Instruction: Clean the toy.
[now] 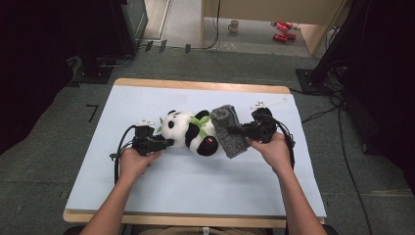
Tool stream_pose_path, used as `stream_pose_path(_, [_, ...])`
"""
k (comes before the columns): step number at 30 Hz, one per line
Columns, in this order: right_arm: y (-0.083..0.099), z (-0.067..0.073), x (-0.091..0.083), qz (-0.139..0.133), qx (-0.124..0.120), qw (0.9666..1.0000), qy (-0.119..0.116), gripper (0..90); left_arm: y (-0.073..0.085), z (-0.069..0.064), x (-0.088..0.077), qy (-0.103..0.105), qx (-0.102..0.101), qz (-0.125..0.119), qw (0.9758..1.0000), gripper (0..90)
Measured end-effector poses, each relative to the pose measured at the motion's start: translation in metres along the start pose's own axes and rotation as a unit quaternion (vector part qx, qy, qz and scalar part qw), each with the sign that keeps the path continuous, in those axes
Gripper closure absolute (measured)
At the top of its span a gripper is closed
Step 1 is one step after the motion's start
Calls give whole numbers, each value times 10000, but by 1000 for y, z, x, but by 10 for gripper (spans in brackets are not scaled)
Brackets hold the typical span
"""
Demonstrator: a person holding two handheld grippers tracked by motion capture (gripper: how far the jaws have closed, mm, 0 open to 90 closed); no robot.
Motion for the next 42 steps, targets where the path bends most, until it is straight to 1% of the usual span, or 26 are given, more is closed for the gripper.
stream_pose_path(3, [-8,15,-2,-36,-139,9998,-122,804,1,0,0,-10,31,14,10000,499])
stream_pose_path(6, [-13,32,3,18,-286,9992,-291,804,1,0,-1,-2,27,14,10000,499])
stream_pose_path(9, [-12,44,16,164,-367,9983,-424,804,1,0,-1,13,15,12,10000,499])
stream_pose_path(11, [-8,47,29,315,-371,9981,-390,804,1,0,0,24,26,30,10000,498])
stream_pose_path(14, [2,45,47,555,-384,9971,-337,803,3,0,1,-15,87,81,9999,500])
stream_pose_path(16, [7,41,51,551,-407,9972,-310,803,3,1,1,-1,98,104,9999,501])
stream_pose_path(17, [8,39,51,532,-441,9973,-242,803,3,1,1,2,96,102,9999,501])
stream_pose_path(19, [10,37,48,523,-504,9974,-34,803,3,1,1,9,90,105,9999,501])
stream_pose_path(21, [13,35,46,502,-471,9976,5,803,3,1,1,16,95,112,9999,501])
stream_pose_path(24, [18,30,44,446,-334,9984,-32,803,3,1,1,15,92,134,9999,501])
stream_pose_path(26, [20,28,44,465,-324,9984,27,804,3,1,1,11,91,144,9999,501])
stream_pose_path(28, [23,28,44,525,-439,9974,244,804,4,2,1,15,74,154,9999,501])
stream_pose_path(29, [24,27,44,557,-459,9968,352,804,4,2,1,21,59,153,9999,501])
stream_pose_path(31, [28,23,43,578,-352,9967,444,805,4,2,1,28,42,158,9999,501])
stream_pose_path(33, [33,20,44,590,-237,9970,445,806,4,3,1,28,32,183,9998,502])
stream_pose_path(35, [38,20,47,569,-142,9978,313,806,4,3,1,10,25,226,9997,502])
stream_pose_path(36, [40,21,49,571,-133,9978,300,806,5,4,1,15,25,243,9997,502])
stream_pose_path(38, [44,21,53,597,-270,9970,404,805,5,4,1,28,12,257,9997,502])
stream_pose_path(39, [46,20,55,629,-301,9966,444,805,5,4,2,33,6,244,9997,502])
stream_pose_path(41, [48,16,55,695,-267,9961,467,804,5,4,1,48,-9,239,9997,502])
stream_pose_path(42, [49,14,54,733,-267,9956,526,804,4,5,1,60,-24,232,9997,502])
Point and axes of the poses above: each handheld gripper's, and its own axes: x roughly forward along the jaws, y roughly out of its underside, z roughly to its left, the point moved 3 cm from there along x, roughly forward along the jaws, and after that the axes turned 1 degree about -x, right-handed, at the moved point
